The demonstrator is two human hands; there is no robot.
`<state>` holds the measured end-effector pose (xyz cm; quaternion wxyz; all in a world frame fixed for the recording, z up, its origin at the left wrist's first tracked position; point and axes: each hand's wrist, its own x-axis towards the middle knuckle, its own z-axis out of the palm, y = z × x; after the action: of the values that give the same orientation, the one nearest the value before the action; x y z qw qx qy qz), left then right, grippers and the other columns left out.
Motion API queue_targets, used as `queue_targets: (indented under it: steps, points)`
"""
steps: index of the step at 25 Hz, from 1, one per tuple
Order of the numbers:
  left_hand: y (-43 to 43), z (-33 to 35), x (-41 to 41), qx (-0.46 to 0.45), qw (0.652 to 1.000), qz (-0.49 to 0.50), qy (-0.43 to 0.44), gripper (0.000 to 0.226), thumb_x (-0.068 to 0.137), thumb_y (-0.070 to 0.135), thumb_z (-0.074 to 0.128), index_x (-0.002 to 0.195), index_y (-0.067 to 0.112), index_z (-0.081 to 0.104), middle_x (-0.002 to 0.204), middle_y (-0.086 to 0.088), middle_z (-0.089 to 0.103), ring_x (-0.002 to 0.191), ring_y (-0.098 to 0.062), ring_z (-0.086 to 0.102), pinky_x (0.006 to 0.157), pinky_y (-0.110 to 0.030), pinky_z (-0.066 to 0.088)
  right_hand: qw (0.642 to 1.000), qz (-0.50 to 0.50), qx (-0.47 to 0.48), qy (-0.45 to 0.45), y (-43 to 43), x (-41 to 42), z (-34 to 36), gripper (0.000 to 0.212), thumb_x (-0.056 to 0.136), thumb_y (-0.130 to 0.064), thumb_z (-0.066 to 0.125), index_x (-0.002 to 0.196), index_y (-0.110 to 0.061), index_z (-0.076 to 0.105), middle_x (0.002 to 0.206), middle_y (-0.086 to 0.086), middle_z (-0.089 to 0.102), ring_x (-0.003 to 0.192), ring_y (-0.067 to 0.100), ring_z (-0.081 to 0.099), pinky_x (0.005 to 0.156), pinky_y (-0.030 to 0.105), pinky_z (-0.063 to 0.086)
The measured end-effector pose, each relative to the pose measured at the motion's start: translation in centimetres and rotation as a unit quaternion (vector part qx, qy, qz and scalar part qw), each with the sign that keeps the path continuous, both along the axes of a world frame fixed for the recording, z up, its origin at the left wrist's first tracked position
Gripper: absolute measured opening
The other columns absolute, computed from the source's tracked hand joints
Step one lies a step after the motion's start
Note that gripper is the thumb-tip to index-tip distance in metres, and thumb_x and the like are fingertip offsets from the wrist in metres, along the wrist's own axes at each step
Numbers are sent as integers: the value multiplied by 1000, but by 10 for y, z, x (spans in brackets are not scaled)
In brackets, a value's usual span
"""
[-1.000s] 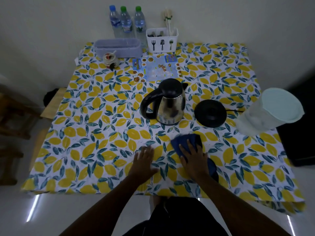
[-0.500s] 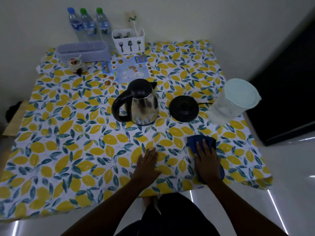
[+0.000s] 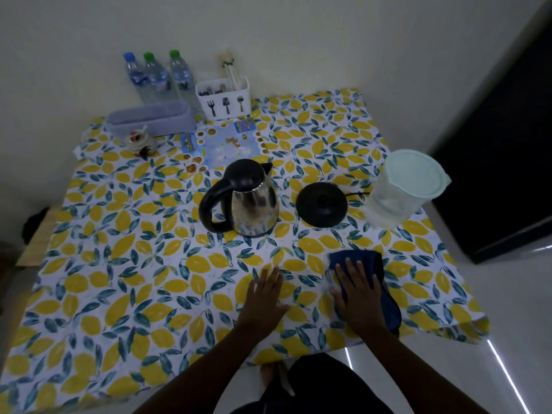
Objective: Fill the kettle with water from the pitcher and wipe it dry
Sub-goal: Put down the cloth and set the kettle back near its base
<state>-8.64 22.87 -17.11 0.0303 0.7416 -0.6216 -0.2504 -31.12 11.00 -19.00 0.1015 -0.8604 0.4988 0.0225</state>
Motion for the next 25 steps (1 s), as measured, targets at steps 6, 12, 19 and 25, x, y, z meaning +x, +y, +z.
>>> queue_targets:
  steps: [6,12,19,25]
  points:
    - [-8,25,36,-185,977,101,12,56,97,48,34,145,20,32,154,1,28,145,-15,10,117,-41,22,974,110,-54,-191,-33,87,57,48,90,-31,52,135,-17,46,138,5,51,127,20,46,94,42,50]
    - [-46,72,93,-315,917,245,-16,49,95,36,46,139,16,40,147,-7,40,138,-22,29,114,-42,29,948,221,-79,-215,-85,189,115,84,77,-31,72,147,-17,26,155,8,28,142,21,24,109,36,31]
    - [-81,89,132,-278,911,306,0,62,87,29,65,139,6,39,138,-19,49,127,-35,46,103,-49,42,948,282,-48,-139,-112,241,123,86,86,-49,56,150,-26,3,161,2,-1,144,17,-12,116,49,12]
    - [-100,92,145,-323,859,352,185,29,88,43,62,108,23,55,99,-4,61,91,-8,58,76,-36,48,952,249,6,-175,-113,239,118,89,83,-39,65,149,-33,5,159,-8,2,144,19,-13,116,57,9]
